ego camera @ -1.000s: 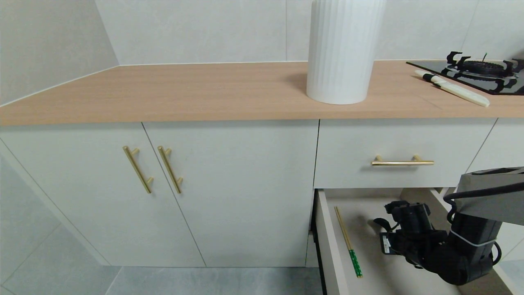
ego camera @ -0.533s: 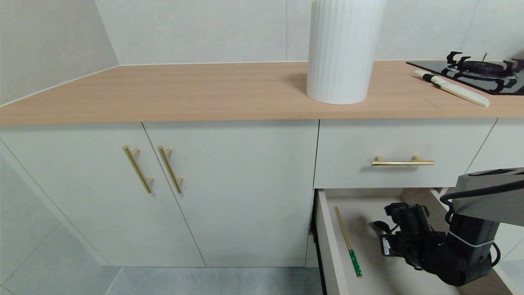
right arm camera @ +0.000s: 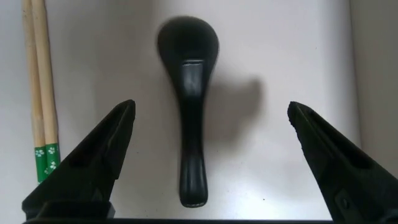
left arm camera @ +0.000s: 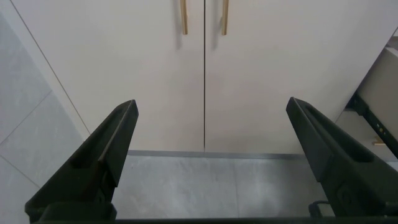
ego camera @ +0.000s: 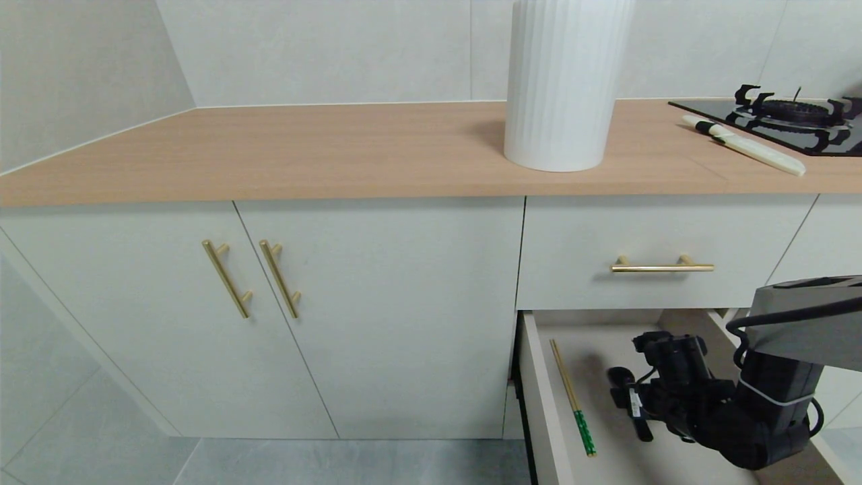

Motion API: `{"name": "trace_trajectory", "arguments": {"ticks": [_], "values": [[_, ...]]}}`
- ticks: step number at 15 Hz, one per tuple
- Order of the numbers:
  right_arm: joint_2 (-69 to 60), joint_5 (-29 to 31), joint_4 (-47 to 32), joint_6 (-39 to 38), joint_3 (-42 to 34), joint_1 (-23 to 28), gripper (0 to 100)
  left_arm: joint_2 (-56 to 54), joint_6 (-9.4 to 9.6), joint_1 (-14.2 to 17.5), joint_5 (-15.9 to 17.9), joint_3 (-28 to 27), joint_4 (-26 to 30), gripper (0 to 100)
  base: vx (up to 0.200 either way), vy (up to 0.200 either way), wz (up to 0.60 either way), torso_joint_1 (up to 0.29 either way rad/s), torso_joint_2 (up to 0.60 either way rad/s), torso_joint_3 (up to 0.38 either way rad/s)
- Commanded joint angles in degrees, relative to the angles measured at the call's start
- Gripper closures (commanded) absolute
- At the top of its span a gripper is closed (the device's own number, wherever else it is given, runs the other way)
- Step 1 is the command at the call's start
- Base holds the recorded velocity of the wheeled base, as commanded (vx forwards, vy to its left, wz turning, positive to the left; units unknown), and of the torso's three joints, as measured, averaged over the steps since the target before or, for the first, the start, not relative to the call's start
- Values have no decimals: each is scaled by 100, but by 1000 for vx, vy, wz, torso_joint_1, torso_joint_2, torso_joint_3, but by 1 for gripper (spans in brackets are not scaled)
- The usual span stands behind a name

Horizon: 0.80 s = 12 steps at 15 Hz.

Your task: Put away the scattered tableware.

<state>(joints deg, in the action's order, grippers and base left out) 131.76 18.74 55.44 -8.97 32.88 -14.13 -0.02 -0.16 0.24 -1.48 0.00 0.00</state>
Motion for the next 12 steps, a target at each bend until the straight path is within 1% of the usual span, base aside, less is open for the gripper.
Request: {"name": "trace_trajectory", "arguments": {"ticks": [1,3,4,7,9,10,11,12], "values": [[-264,-2,-7,1,-36,-2,0,2,-2,2,-2,0,-9,0,0,0,0,0,0,0],[-695,-10,-86,1,-106,-2,0,2,-2,2,-2,0,-9,0,0,0,0,0,0,0],[-1073,-19,-324,1,-141,-20,0,2,-2,2,-2,0,-9,0,0,0,0,0,0,0],[-2321,-107,-1493,-8,-89,-55,0,2,-2,2,-2,0,-9,0,0,0,0,0,0,0],[-3086,-283,-2451,-8,70,-99,0,2,-2,2,-2,0,0,0,0,0,0,0,0,0],[-3604,-406,-3382,-8,263,-204,0,2,-2,2,-2,0,0,0,0,0,0,0,0,0],[-3938,-529,-4103,-8,456,-292,0,2,-2,2,-2,0,0,0,0,0,0,0,0,0],[-4316,-582,-5245,-52,817,-433,0,2,-2,2,-2,0,0,0,0,0,0,0,0,0]]}}
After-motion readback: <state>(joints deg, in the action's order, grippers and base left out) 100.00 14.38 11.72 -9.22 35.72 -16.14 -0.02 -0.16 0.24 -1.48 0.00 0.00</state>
